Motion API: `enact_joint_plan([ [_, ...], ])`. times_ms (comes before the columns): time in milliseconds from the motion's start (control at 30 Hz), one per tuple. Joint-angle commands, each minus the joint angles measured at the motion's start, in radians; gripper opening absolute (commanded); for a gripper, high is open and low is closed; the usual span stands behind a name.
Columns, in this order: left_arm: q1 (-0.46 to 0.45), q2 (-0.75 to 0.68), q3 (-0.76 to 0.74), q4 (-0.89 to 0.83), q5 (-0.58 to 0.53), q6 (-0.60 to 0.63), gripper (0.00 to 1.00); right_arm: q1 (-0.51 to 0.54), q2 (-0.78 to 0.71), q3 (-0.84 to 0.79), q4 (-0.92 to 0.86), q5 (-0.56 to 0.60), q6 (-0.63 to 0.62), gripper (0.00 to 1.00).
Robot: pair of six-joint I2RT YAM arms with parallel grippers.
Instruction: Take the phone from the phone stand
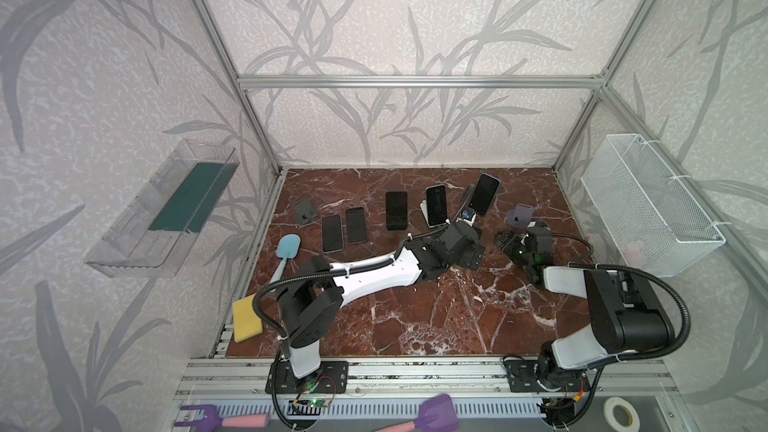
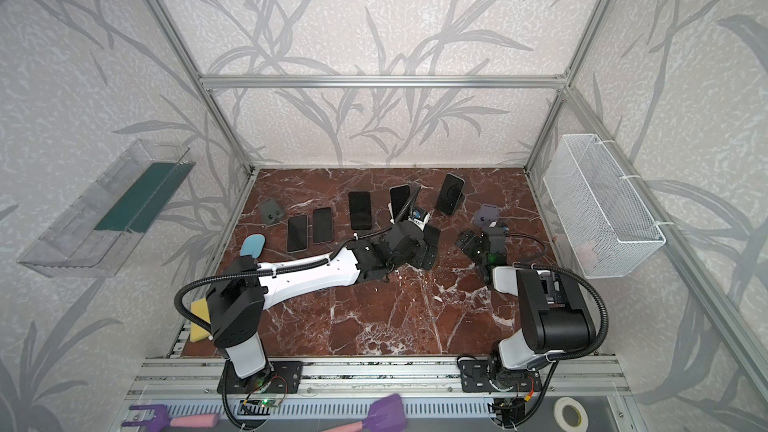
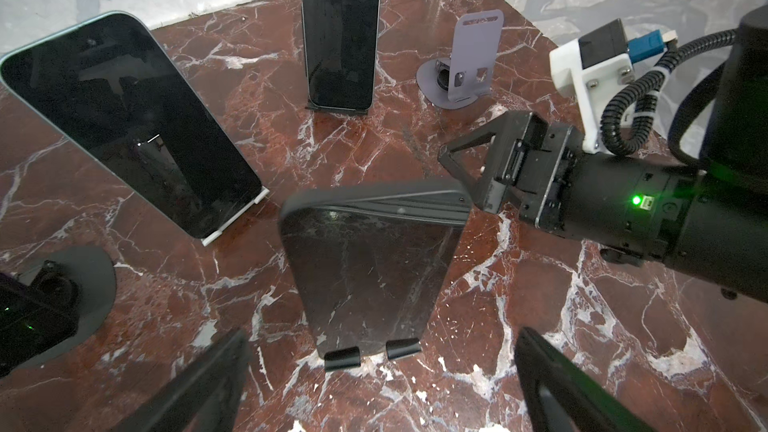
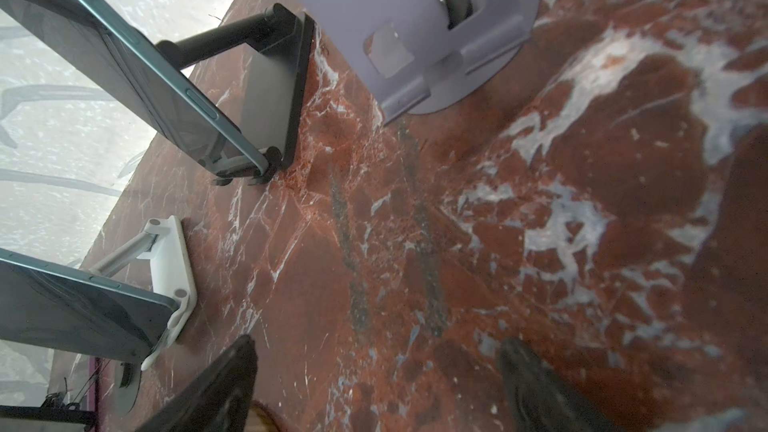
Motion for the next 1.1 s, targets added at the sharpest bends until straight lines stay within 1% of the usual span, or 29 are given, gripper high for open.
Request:
enact_joint_plan([
  [0,-0.004,0.016,0.02,0.03,0.001,-0.013,0.99,0.011,-0.022,0.004,-0.057,0.02,0.031,0.91],
  [33,-0.003,0.013,0.002,0.055,0.003,-0.016,0.99,0.019,-0.015,0.006,-0.057,0.049,0.032,0.92],
  [100,-0.004,0.012,-0.03,0.118,-0.01,-0.028,0.99,0.021,-0.003,-0.014,-0.027,0.053,0.035,0.92],
  [200,-0.004,0.022,-0.023,0.141,0.007,-0.014,0.99,0.022,0.035,-0.08,0.139,0.082,0.074,0.92],
  [233,-0.004,0.027,-0.016,0.137,0.011,-0.002,0.99,0.008,0.048,-0.086,0.183,0.057,0.082,0.92],
  [300,-0.003,0.042,0.001,0.113,0.001,0.002,0.99,-0.01,0.058,-0.064,0.178,-0.001,0.086,0.92],
  [367,-0.004,0.048,0.007,0.088,-0.041,0.002,0.99,-0.01,0.057,-0.047,0.152,-0.034,0.072,0.92],
  [500,-0.004,0.042,-0.006,0.106,-0.078,0.012,0.99,-0.009,0.082,-0.079,0.218,-0.03,0.09,0.92],
  [667,-0.001,0.073,0.029,0.074,-0.062,0.029,0.99,-0.009,0.118,-0.079,0.247,-0.05,0.103,0.92],
  [800,0.007,0.082,0.031,0.101,-0.068,0.055,0.99,-0.009,0.136,-0.083,0.291,-0.06,0.107,0.92],
  [1067,0.033,0.098,0.077,0.076,-0.056,0.077,0.99,-0.009,0.137,-0.095,0.311,-0.047,0.115,0.91],
])
